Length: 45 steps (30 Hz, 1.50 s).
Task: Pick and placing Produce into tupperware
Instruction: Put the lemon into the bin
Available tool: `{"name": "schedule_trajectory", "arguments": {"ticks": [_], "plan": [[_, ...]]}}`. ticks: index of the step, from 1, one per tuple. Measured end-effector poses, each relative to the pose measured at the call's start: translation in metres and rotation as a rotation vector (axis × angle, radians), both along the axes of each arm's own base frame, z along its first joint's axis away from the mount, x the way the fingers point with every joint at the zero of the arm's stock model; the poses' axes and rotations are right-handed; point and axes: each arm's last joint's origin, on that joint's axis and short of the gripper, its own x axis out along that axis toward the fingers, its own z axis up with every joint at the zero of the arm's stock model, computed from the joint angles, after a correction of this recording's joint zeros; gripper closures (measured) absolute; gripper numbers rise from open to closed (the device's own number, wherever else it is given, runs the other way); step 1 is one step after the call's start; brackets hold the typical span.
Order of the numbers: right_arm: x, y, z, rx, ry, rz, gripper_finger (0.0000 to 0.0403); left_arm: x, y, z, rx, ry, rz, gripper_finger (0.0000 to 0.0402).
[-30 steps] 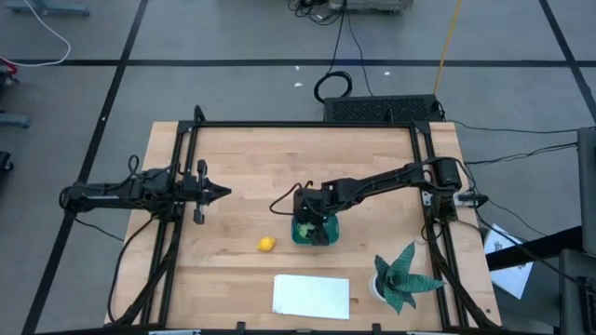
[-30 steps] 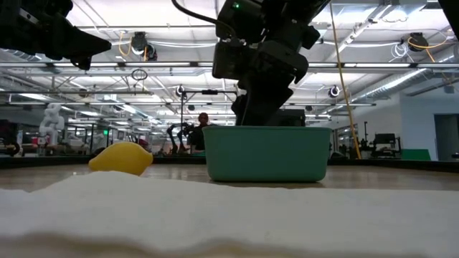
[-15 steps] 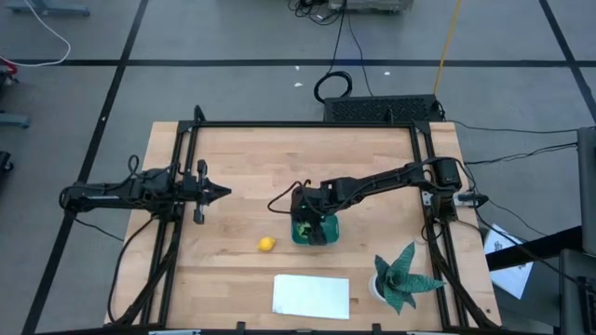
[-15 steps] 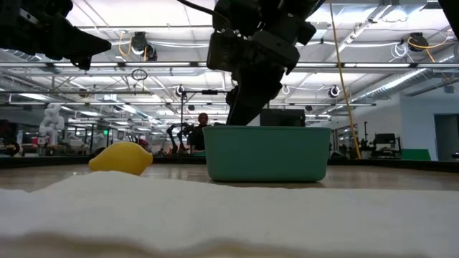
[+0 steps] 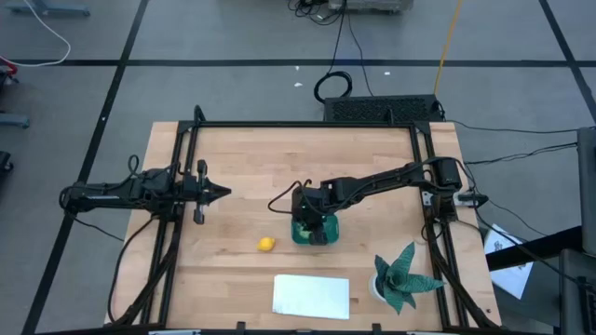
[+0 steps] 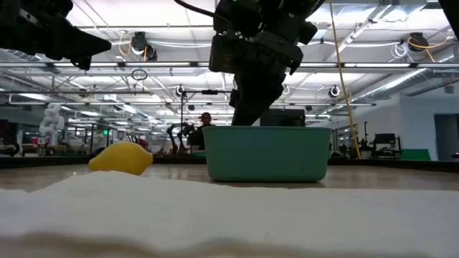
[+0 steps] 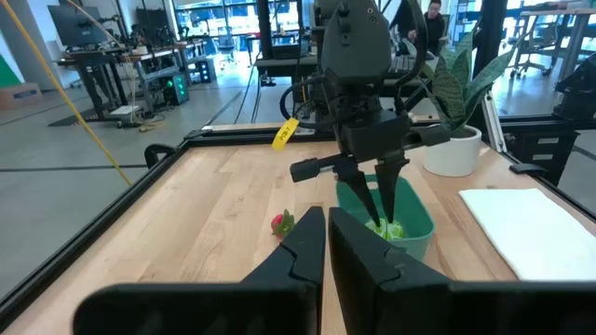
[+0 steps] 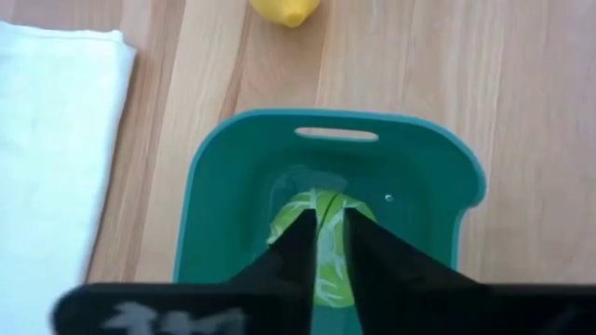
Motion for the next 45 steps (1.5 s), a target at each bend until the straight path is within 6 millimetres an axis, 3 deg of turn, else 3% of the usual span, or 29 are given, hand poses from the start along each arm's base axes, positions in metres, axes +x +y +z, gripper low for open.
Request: {"name": "schedule_trajectory", "arguments": {"ticks": [5,28,39,45], "plan": [[0.000,0.000,0.000,-0.004,-0.003,0.009,0.0399,0.000,0.000,0.000,0.000,0.000,0.000,0.0378],[-0.001,-0.002,0.002,0.040,0.036,-0.016,0.0403,0.000,0.000,0.000,0.002,0.000,0.000,0.0378],[0.007,-0.002,0.034,0.024,0.028,0.002,0.0403,0.000,0.000,0.000,0.003,0.000,0.000,0.0378],[0.001,-0.003,0.069,-0.008,-0.020,0.000,0.0403,0.000,0.000,0.000,0.003,0.000,0.001,0.0378]]}}
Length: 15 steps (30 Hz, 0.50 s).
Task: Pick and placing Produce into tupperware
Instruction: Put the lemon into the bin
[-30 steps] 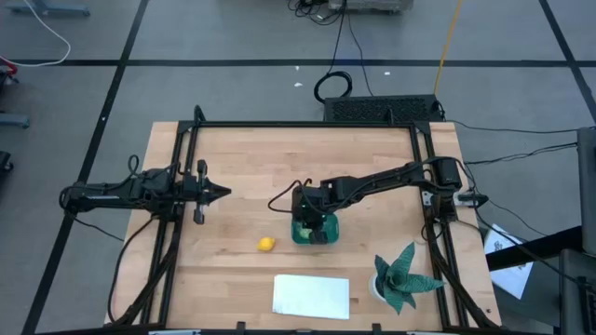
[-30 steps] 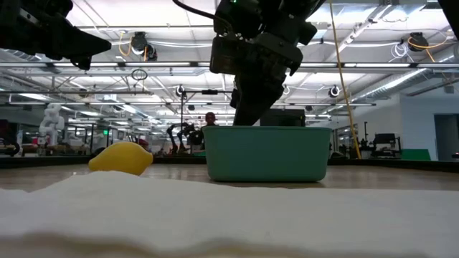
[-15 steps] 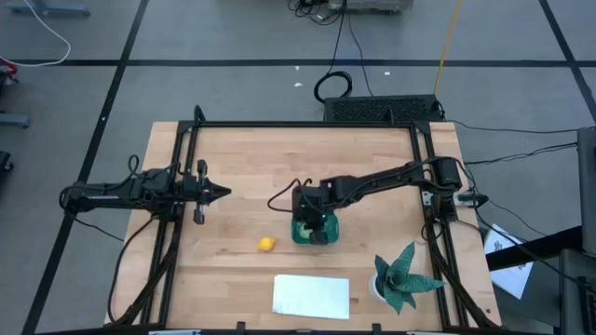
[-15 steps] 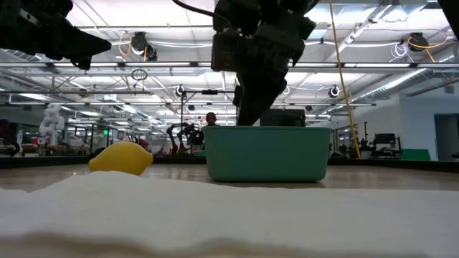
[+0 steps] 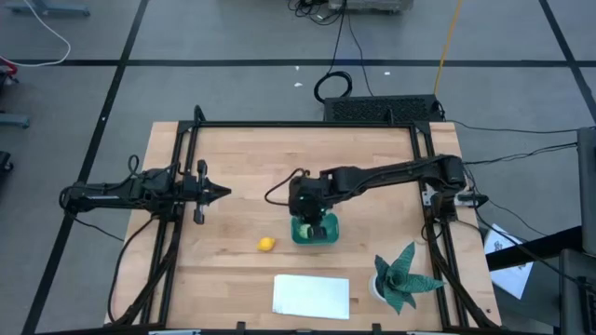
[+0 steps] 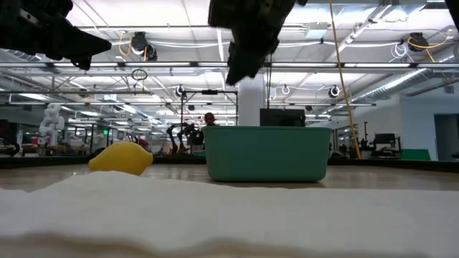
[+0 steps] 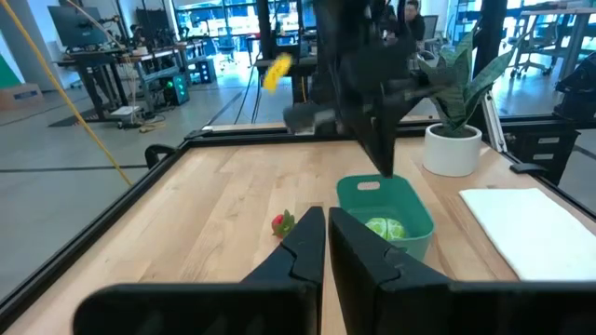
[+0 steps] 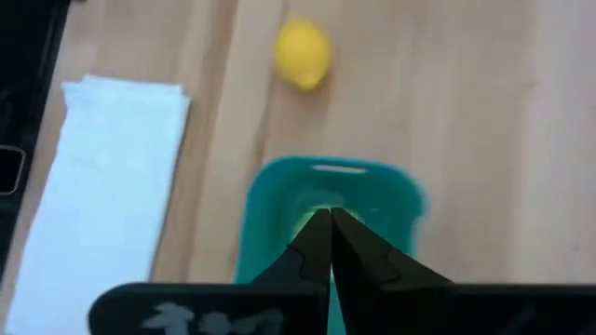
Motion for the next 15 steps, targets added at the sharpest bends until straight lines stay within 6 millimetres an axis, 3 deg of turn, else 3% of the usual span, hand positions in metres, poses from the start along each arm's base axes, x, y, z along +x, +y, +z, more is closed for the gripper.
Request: {"name": "schedule_trajectory", "arguments": {"ticks": [9,15], "plan": [[-0.043,-0.011,0.078,-0.100,-0.196,-0.111,0.0403,0.000,0.000,0.000,0.001,-0.001,0.007,0.0378],[-0.075,-0.014,0.119,-0.104,-0.319,-0.140,0.0403,0.000,0.000,0.000,0.001,0.001,0.007,0.0378]]}}
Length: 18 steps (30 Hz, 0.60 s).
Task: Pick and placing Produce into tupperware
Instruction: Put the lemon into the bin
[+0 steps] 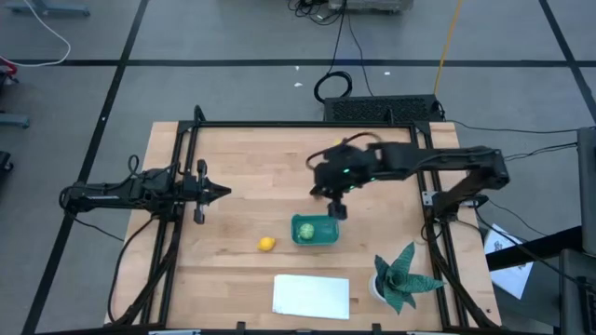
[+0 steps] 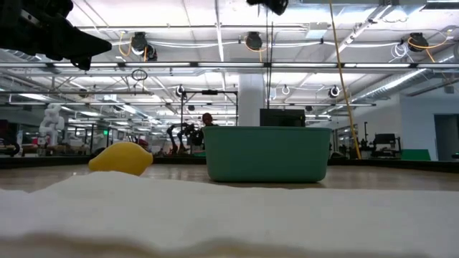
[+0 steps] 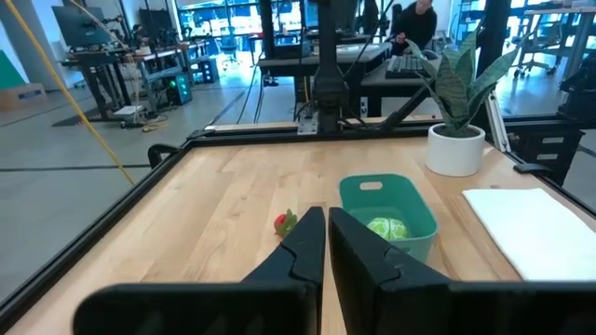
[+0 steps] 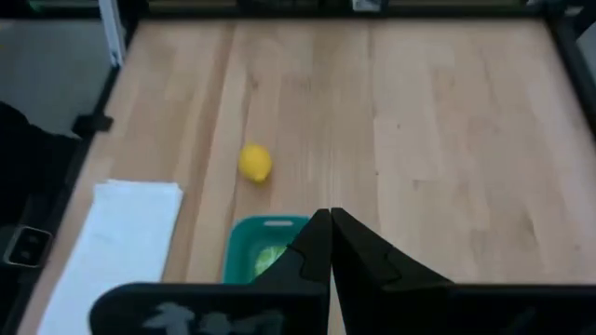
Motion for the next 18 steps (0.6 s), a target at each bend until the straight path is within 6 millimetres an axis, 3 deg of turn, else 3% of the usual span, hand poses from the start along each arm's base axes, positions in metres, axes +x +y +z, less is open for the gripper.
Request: {"name": "schedule_trajectory", "arguments": {"ticks": [18], "plan": [[-0.092,-0.005,0.074,-0.065,-0.265,-0.107,0.0403,0.000,0.000,0.000,0.000,0.001,0.001,0.0378]]}}
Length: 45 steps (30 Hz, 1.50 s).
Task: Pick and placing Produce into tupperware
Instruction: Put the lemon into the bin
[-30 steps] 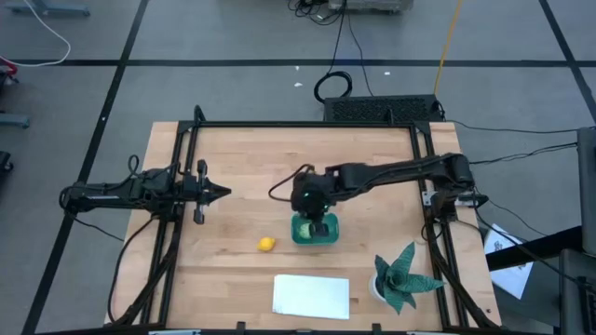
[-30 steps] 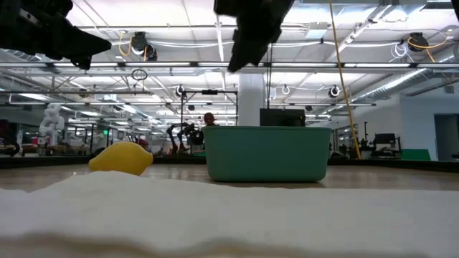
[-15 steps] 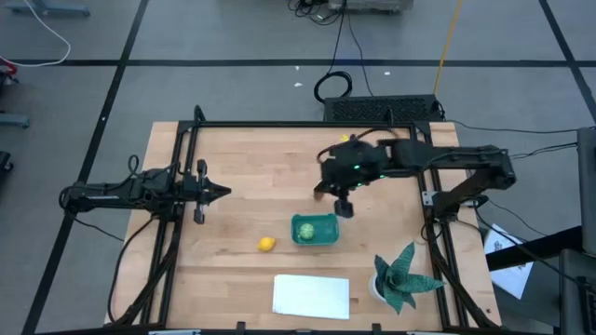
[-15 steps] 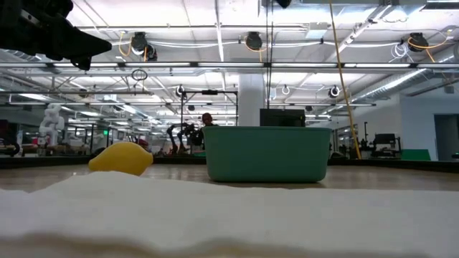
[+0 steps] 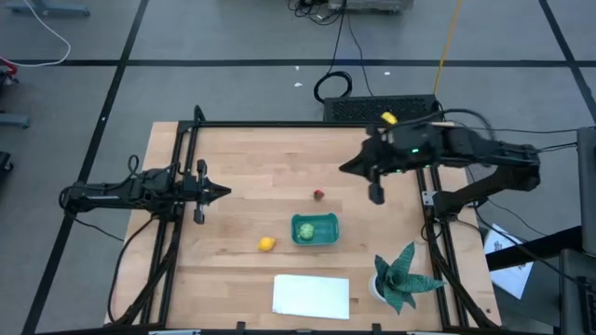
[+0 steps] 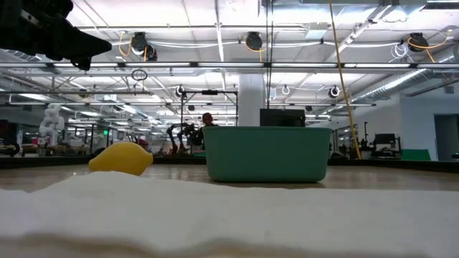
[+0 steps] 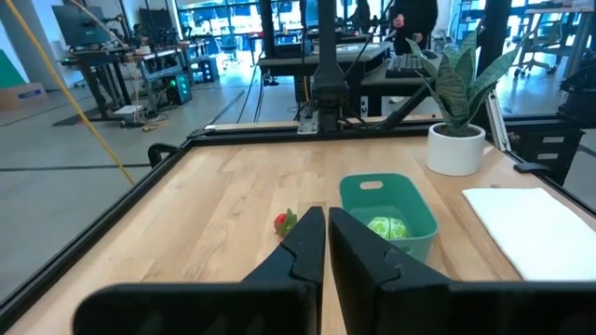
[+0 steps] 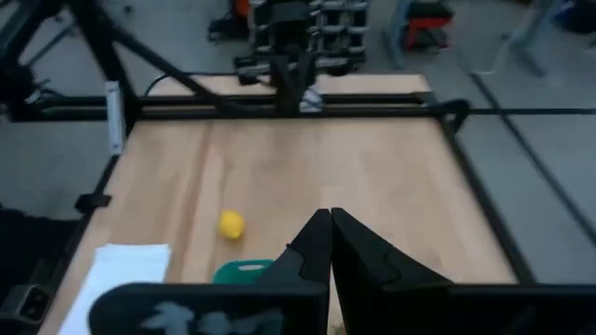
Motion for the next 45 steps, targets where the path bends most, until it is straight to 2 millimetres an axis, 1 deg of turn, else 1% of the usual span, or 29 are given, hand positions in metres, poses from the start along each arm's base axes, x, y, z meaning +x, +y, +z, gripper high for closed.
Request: {"name": "schedule_trajectory", "arguments": {"ticks": [3,8,15,18,23,28,35,40,45], "plan": [[-0.017,-0.001,0.007,-0.029,-0.027,-0.035,0.0403,0.000,0.000,0.000,0.000,0.000,0.000,0.0378],[-0.043,-0.002,0.010,-0.060,-0.075,-0.023,0.0403,0.000,0.000,-0.001,0.000,0.005,0.000,0.0378],[-0.086,-0.003,0.007,-0.052,-0.172,-0.023,0.0403,0.000,0.000,-0.001,0.000,0.006,0.000,0.0378],[-0.101,-0.002,0.000,-0.016,-0.225,0.003,0.0403,0.000,0.000,-0.001,0.000,0.006,0.000,0.0378],[-0.119,0.001,-0.019,0.006,-0.308,0.124,0.0403,0.000,0.000,-0.001,0.000,0.006,0.000,0.0378],[-0.130,0.001,-0.047,0.047,-0.393,0.106,0.0403,0.000,0.000,-0.001,0.000,0.006,0.001,0.0378],[-0.134,0.001,-0.086,0.080,-0.485,0.099,0.0403,0.000,0.000,-0.001,0.000,0.006,0.000,0.0378],[-0.132,0.001,-0.113,0.078,-0.537,0.101,0.0403,0.000,0.000,-0.001,0.000,0.006,0.001,0.0378],[-0.136,0.000,-0.133,0.082,-0.540,0.096,0.0403,0.000,0.000,-0.001,-0.001,0.006,0.001,0.0378]]}}
